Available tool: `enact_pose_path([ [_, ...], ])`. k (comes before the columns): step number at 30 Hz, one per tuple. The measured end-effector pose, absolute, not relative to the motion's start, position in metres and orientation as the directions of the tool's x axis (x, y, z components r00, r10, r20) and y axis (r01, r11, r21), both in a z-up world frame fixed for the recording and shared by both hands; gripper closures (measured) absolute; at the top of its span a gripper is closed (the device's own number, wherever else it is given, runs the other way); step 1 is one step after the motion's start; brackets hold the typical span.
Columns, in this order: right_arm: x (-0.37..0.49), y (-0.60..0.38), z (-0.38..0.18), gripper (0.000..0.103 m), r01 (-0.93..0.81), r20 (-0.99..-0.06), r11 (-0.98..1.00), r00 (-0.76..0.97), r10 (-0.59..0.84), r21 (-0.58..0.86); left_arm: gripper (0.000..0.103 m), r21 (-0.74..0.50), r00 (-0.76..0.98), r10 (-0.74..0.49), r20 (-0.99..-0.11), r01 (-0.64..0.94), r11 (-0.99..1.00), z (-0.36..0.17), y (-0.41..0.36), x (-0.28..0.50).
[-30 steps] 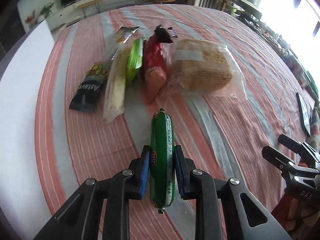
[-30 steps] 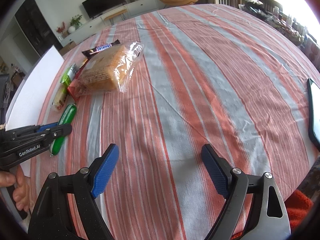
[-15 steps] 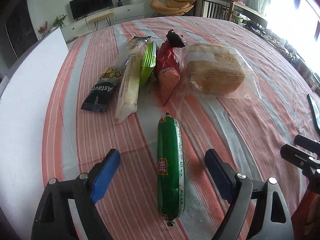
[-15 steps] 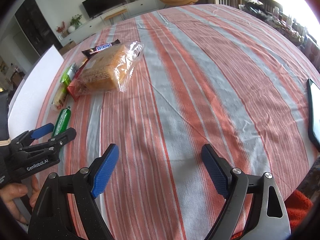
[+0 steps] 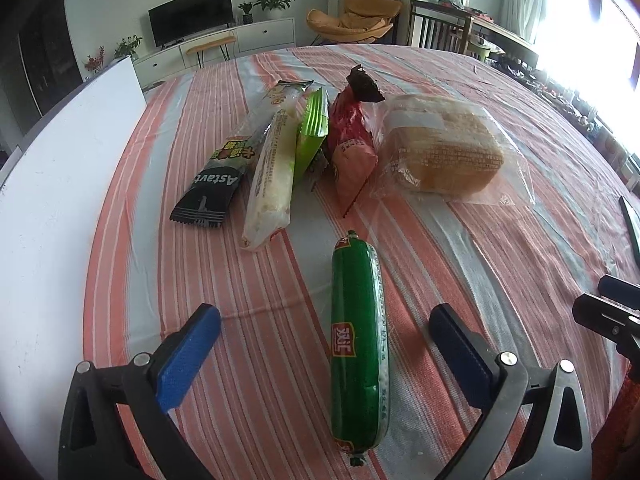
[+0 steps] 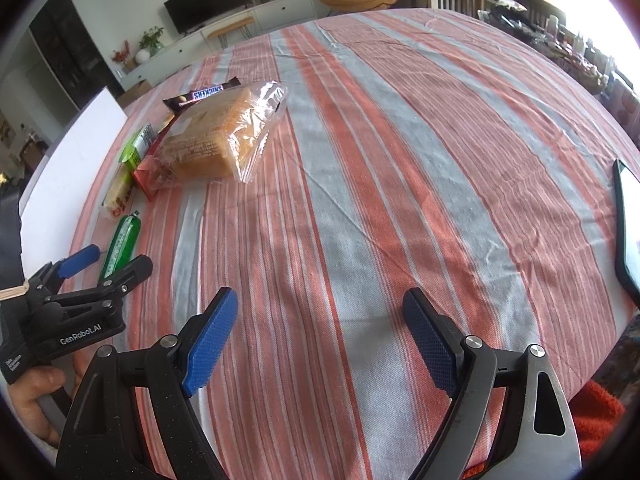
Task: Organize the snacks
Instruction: 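Reach the right gripper to the bagged bread loaf and close on it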
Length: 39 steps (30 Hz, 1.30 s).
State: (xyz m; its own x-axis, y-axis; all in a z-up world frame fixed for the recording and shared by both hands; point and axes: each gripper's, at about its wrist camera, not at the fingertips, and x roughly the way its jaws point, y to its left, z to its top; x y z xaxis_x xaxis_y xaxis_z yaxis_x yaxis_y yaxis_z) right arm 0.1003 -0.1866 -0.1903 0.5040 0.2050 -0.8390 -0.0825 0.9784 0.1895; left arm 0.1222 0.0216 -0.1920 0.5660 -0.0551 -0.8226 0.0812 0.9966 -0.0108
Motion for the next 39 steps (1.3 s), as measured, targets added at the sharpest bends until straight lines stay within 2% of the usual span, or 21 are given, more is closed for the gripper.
enact_pose_path([
  [7, 0.102, -0.192, -0.190, 0.016, -0.079, -0.835, 0.971, 0.498, 0.235, 0.226, 0.000, -0.010, 0.566, -0.054, -0.823, 0.081, 0.997, -0.192, 0.022, 0.122],
  [13, 0.100, -0.237, -0.188, 0.016, 0.006, -0.727, 0.856, 0.530, 0.436, 0.517, 0.000, -0.011, 0.566, -0.055, -0.823, 0.081, 0.997, -0.192, 0.022, 0.122],
  [21, 0.140, -0.194, -0.150, 0.016, -0.141, -0.702, 0.861, 0.523, 0.483, 0.488, 0.000, -0.011, 0.566, -0.055, -0.822, 0.081, 0.997, -0.192, 0.022, 0.122],
  [27, 0.180, -0.161, -0.167, 0.016, -0.143, -0.764, 0.883, 0.452, 0.461, 0.448, 0.000, -0.011, 0.566, -0.055, -0.822, 0.081, 0.997, -0.192, 0.022, 0.122],
  [31, 0.184, -0.153, -0.169, 0.016, -0.157, -0.769, 0.885, 0.445, 0.460, 0.438, 0.000, -0.011, 0.566, -0.055, -0.822, 0.081, 0.997, -0.192, 0.021, 0.122],
  [34, 0.182, -0.145, -0.154, 0.016, -0.254, -0.782, 0.909, 0.467, 0.414, 0.329, 0.000, -0.011, 0.567, -0.055, -0.822, 0.081, 0.997, -0.192, 0.021, 0.122],
  [37, 0.184, -0.125, -0.133, 0.016, -0.404, -0.802, 0.911, 0.517, 0.299, 0.079, 0.000, -0.011, 0.567, -0.055, -0.822, 0.081, 0.997, -0.192, 0.022, 0.122],
  [39, 0.183, -0.108, -0.121, 0.016, -0.500, -0.783, 0.862, 0.568, 0.254, -0.084, 0.000, -0.010, 0.567, -0.055, -0.822, 0.081, 0.997, -0.192, 0.022, 0.122],
])
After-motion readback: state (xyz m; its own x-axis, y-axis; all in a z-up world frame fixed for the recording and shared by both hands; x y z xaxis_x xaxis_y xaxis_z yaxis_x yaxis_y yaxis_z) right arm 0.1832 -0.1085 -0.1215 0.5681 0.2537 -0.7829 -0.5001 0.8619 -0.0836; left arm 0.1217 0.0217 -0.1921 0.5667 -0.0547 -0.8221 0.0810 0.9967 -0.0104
